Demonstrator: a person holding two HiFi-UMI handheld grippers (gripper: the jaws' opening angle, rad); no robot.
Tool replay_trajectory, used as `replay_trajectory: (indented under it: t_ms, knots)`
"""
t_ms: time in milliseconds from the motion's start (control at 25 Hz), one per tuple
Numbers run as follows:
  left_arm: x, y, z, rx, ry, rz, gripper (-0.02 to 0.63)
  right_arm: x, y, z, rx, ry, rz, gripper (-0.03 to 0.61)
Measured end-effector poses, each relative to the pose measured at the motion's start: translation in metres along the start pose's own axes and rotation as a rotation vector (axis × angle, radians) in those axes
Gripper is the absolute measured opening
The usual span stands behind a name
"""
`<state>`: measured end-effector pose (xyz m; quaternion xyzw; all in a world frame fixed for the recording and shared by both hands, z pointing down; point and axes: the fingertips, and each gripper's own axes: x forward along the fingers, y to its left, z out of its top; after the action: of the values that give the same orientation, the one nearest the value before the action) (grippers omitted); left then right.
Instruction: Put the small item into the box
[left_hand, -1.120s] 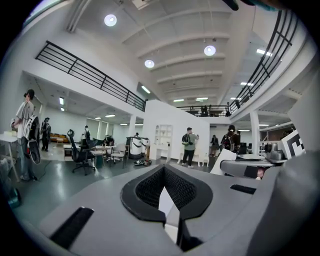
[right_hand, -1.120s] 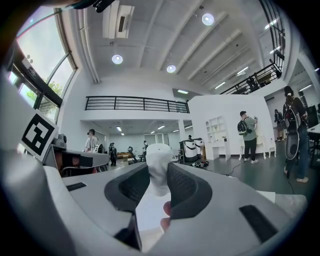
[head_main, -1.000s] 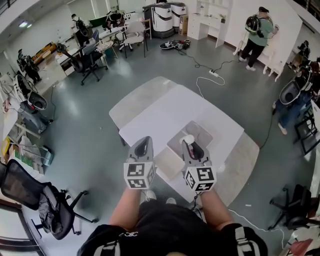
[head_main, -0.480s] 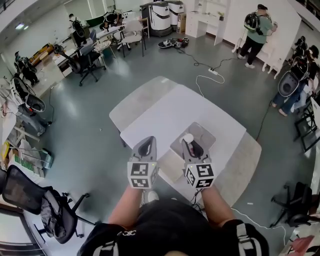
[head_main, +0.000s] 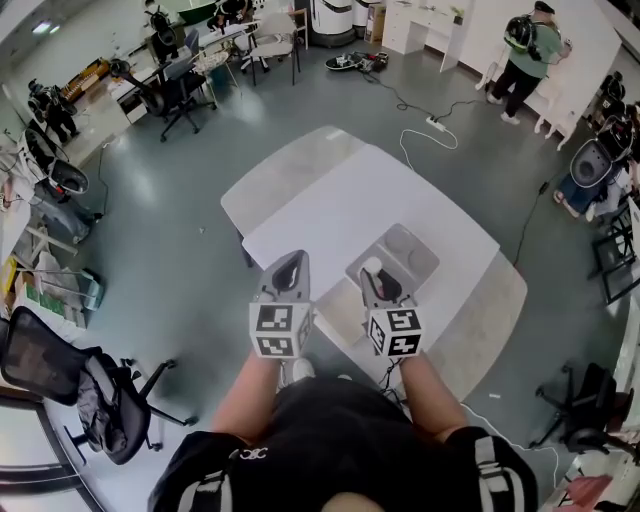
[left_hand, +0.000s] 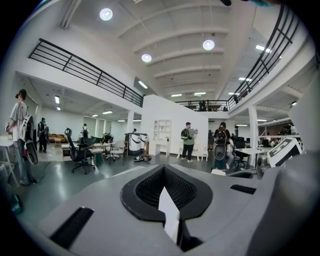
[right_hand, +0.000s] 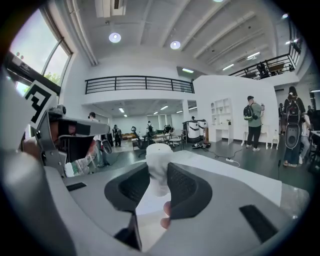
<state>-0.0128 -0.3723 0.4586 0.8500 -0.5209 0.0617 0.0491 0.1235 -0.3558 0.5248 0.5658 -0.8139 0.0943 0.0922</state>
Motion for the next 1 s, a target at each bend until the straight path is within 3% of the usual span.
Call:
replay_trajectory:
  t_ms: [360, 1000]
  knots:
    - [-0.002, 0.010, -0.009, 0.003, 0.023, 0.028, 0.012, 0.023, 0.010, -0.065, 0.009, 0.195, 0.044, 0.107]
    - [-0.016, 0.036, -0.031, -0.027, 0.081, 0.083, 0.012, 0.054, 0.033, -0.183, 0.090, 0.643, 0.115, 0.109]
